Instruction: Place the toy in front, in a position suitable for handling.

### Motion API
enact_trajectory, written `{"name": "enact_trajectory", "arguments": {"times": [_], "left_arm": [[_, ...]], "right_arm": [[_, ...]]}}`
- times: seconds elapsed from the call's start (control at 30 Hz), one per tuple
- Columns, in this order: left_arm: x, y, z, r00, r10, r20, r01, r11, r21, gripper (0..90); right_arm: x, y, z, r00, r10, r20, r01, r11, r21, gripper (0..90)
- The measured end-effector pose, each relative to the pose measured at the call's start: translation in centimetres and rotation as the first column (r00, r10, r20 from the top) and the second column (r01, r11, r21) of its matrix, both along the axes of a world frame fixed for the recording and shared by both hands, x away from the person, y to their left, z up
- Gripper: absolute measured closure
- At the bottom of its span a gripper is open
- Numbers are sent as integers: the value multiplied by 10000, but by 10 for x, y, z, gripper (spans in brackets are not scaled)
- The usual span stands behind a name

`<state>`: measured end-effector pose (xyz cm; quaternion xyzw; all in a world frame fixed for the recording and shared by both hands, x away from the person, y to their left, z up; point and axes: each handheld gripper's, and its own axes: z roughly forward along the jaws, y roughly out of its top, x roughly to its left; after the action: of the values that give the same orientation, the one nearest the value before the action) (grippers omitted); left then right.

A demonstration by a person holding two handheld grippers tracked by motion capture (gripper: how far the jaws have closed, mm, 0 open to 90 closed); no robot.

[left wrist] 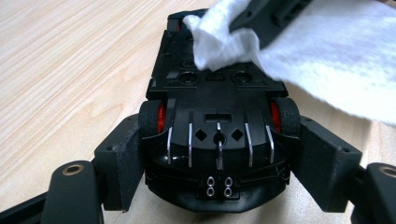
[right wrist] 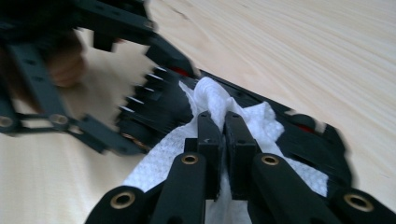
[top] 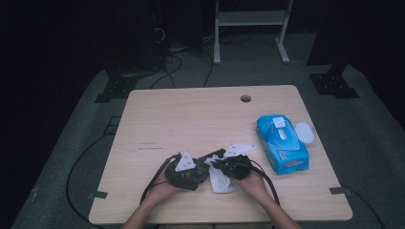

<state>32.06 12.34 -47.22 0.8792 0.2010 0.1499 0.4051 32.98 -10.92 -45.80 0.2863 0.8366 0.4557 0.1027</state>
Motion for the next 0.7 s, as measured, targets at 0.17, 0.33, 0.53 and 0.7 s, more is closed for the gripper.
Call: {"name": "enact_trajectory", "arguments": {"times": [0.17, 0.33, 0.53, 0.7], "left_arm": [[0, 1, 1, 10000, -21, -49, 21, 10000, -29, 248], [-1, -2, 1, 9999, -97, -116, 95, 9998, -178, 248], [-3, -3, 1, 9998, -158, -84, 157, 9998, -90, 248], [-2, -2, 1, 9997, -162, -159, 158, 9995, -262, 248]], "right_arm": [[17, -30, -7, 9894, -1441, -190, 1437, 9894, -201, 860], [16, -29, -8, 9896, -1392, -368, 1399, 9900, 163, 860], [4, -1, -2, 9998, -197, -82, 200, 9993, 309, 860], [16, -21, -8, 9917, -1273, 176, 1277, 9915, -247, 860]]}}
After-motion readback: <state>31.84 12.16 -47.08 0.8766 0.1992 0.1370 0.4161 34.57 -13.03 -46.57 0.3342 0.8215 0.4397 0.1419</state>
